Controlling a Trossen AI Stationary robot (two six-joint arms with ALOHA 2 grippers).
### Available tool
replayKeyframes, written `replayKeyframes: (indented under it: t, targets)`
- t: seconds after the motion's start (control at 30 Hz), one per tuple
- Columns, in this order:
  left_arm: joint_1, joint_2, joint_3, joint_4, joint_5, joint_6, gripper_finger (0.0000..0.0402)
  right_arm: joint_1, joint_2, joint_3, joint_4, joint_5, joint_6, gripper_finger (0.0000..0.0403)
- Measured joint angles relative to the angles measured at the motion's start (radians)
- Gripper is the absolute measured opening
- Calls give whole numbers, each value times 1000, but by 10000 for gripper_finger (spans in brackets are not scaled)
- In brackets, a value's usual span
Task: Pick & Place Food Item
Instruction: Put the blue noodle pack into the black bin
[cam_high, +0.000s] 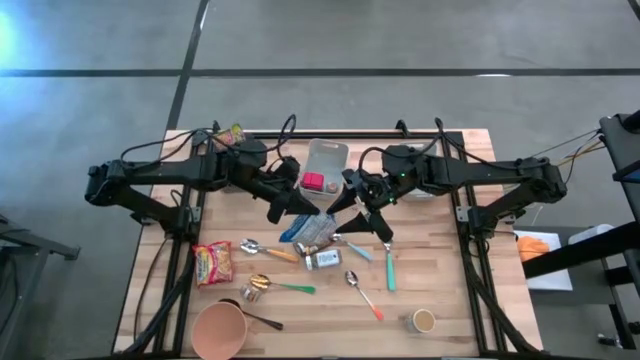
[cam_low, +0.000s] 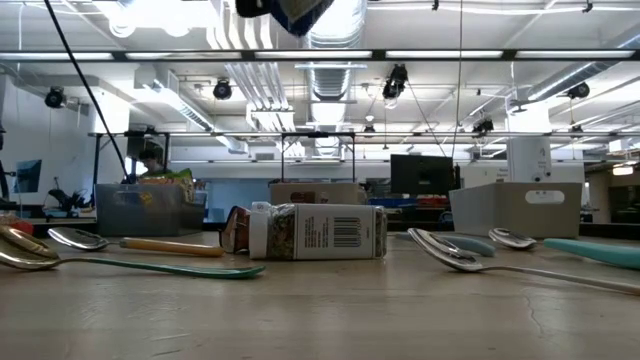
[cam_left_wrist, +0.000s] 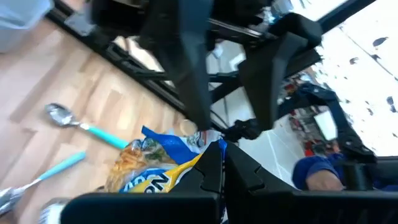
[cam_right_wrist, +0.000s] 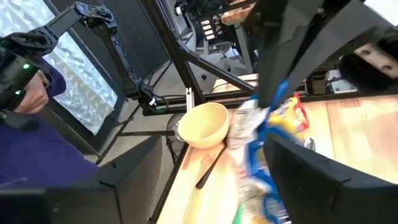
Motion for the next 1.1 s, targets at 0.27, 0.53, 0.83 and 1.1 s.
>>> replayKeyframes:
  t: [0.27, 0.53, 0.83, 1.1]
  targets:
    - [83, -131, 0, -212, -62, 95, 0, 0, -1, 0, -10, 0, 10, 302]
    - [193, -311, 0, -479, -224, 265, 0, 0, -1, 0, -42, 0, -4, 302]
    - [338, -381, 0, -700, -349, 400, 0, 0, -1, -9, -61, 0, -4, 302]
    - [479, -370, 0, -734, -348, 580, 0, 0, -1, -13, -66, -1, -3, 302]
